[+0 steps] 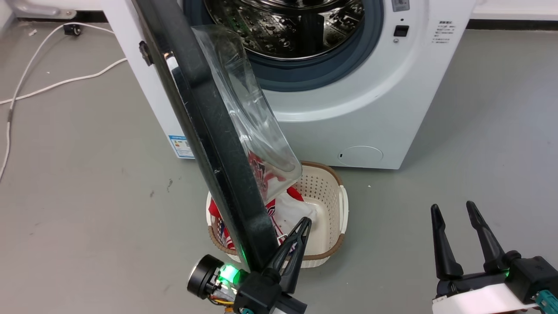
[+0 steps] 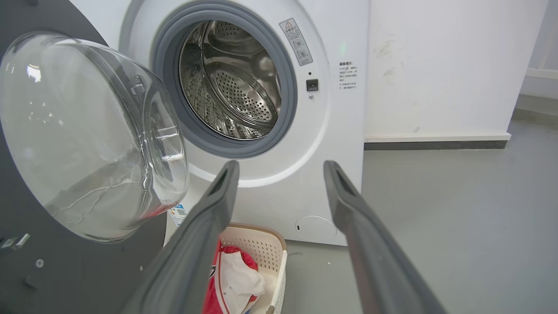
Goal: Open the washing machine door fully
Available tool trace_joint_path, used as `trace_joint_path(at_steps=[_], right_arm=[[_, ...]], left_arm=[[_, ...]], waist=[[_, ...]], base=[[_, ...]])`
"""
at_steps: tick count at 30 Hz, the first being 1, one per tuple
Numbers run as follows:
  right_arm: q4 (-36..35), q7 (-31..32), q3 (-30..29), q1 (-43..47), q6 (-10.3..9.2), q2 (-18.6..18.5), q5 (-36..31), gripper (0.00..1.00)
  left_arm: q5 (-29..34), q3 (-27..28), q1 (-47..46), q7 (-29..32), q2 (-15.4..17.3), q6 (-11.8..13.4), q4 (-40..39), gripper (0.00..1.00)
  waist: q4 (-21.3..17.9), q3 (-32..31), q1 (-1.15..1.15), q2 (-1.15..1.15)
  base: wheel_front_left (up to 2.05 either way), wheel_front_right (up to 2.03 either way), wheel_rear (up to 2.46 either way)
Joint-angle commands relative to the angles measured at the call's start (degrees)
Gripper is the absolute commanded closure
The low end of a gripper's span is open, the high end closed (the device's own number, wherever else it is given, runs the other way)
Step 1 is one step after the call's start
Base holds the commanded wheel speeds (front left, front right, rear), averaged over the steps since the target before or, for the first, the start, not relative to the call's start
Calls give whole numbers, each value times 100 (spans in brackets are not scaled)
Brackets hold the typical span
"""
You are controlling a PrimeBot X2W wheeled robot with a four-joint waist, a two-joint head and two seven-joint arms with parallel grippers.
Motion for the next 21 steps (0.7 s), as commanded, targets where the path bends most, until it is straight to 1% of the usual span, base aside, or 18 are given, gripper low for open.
trace_joint_path(at_steps=[1,11,12,16,17,21], right_arm=[[9,-10,-11,9,0,18,19,0],[28,-10,2,68,0,17,-18,0],[28,-10,2,68,0,17,-18,0],[37,-11,4,69,0,16,-40,0],[42,-10,14,52,0,17,-55,0],[67,-11,25,17,0,16,-53,0]], left_arm=[[-13,375,6,29,165,137,61,100],[22,712,328,37,145,204,-112,100],[22,712,328,37,145,204,-112,100],[30,850,389,43,127,229,-161,100],[22,936,426,43,136,238,-190,100],[6,1063,625,28,151,235,-270,100]], waist=[[104,-9,0,0],[678,-22,0,0],[678,-22,0,0],[924,0,0,0],[1037,5,0,0],[1177,-5,0,0]], base=[[0,0,0],[0,0,0],[0,0,0],[0,0,0],[0,0,0],[0,0,0]])
